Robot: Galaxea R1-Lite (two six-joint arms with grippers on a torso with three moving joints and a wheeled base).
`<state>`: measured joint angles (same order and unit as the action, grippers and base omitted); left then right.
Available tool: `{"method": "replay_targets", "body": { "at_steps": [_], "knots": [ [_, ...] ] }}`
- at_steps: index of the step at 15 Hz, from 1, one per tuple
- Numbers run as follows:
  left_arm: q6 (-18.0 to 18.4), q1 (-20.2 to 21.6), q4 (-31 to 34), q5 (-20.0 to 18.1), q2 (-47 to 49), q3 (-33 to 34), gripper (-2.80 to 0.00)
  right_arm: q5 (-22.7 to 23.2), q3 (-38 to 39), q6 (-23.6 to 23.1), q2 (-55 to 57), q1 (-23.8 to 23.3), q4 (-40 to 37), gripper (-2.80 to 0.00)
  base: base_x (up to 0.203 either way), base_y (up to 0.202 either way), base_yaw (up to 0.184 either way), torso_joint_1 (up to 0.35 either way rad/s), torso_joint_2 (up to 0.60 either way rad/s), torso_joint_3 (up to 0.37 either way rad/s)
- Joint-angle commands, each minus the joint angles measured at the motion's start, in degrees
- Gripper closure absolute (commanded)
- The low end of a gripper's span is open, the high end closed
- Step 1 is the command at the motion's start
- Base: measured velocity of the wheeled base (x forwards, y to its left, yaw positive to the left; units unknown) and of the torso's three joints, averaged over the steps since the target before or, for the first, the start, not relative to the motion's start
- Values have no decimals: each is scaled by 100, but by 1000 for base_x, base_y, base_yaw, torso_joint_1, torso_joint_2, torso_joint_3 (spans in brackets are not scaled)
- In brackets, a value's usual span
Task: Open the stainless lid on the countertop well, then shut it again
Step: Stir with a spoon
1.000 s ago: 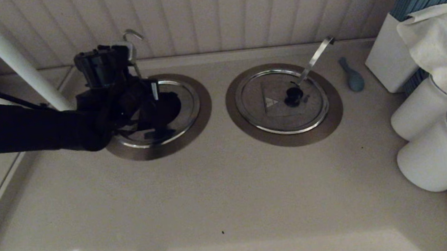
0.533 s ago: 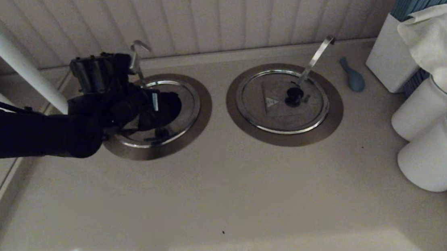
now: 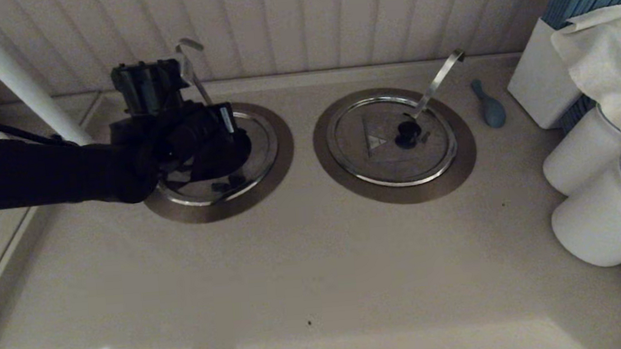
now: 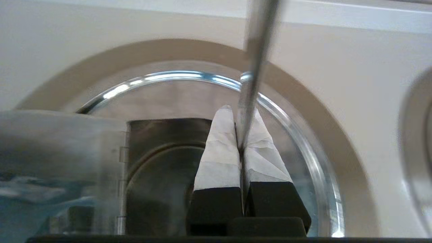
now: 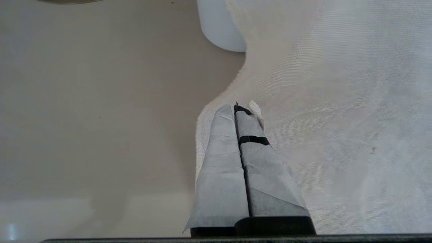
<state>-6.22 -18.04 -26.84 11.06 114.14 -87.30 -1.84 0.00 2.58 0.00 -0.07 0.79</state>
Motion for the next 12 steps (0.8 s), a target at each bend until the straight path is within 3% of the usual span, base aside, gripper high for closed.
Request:
{"method": "replay_targets", "body": {
  "at_steps": [1,6,9,11,12],
  "knots": [
    [95,80,-45,121,79,-47,0,0,0,4,9,-1,0,0,0,0,0,0,0,0],
    [892,222,-104,593,-104,127,0,0,0,-4,9,-1,0,0,0,0,0,0,0,0],
    [986,222,-37,530,-253,289,0,0,0,-2,1,-1,0,0,0,0,0,0,0,0],
    [1529,229,430,315,-486,662,0,0,0,4,9,-1,0,0,0,0,0,0,0,0],
    [1562,222,530,234,-491,670,0,0,0,-4,9,-1,0,0,0,0,0,0,0,0]
  ]
}}
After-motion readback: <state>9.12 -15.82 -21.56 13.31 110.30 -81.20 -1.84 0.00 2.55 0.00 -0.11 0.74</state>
